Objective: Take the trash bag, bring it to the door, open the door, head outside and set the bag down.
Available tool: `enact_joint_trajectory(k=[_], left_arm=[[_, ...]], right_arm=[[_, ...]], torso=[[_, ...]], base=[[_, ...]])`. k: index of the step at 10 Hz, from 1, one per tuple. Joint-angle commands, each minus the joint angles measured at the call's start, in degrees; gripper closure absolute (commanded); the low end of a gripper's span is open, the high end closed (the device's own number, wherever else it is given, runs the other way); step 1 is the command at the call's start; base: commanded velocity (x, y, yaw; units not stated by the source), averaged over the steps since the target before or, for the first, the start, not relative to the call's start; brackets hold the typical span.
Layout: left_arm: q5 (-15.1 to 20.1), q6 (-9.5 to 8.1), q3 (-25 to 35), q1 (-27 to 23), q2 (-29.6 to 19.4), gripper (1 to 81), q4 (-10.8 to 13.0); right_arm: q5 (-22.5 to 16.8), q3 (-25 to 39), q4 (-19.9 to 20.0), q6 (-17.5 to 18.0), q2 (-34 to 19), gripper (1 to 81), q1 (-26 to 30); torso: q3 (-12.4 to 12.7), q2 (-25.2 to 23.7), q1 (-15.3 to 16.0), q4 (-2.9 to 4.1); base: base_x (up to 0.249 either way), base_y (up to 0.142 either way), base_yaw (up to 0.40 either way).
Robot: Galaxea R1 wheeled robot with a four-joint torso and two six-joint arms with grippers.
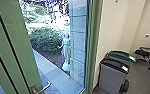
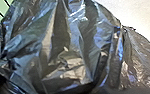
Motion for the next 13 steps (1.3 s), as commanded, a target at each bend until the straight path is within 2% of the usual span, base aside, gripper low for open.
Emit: enact_joint_trajectory(k=[1,3,11,13], left_arm=[[3.0,0.31,0.3,-2.3,0.1,81.1,1.1],[3.0,0.31,0.3,-2.3,0.2,81.1,2.2],[3.1,0.31,0.3,-2.3,-0.1,81.1,2.3],[2.9,0.31,0.7,-2.0,-1.1,81.1,2.0]], right_arm=[[-2.6,0.3,-0.4,-0.1,0.5,1.0,1.9],[-2.6,0.3,-0.4,-0.1,0.5,1.0,2.0],[-2.4,0.3,-0.2,0.0,0.5,1.0,1.9],[-2.5,1.9,0.0,-0.2,-1.0,1.0,1.9]], torso=[[0.0,0.0,0.0,0.0],[0.0,0.0,0.0,0.0],[0.0,0.0,0.0,0.0],[0.0,0.0,0.0,0.0]], base=[[0.0,0.0,0.0],[0.0,0.0,0.0],[0.0,0.0,0.124],[0.0,0.0,0.21]])
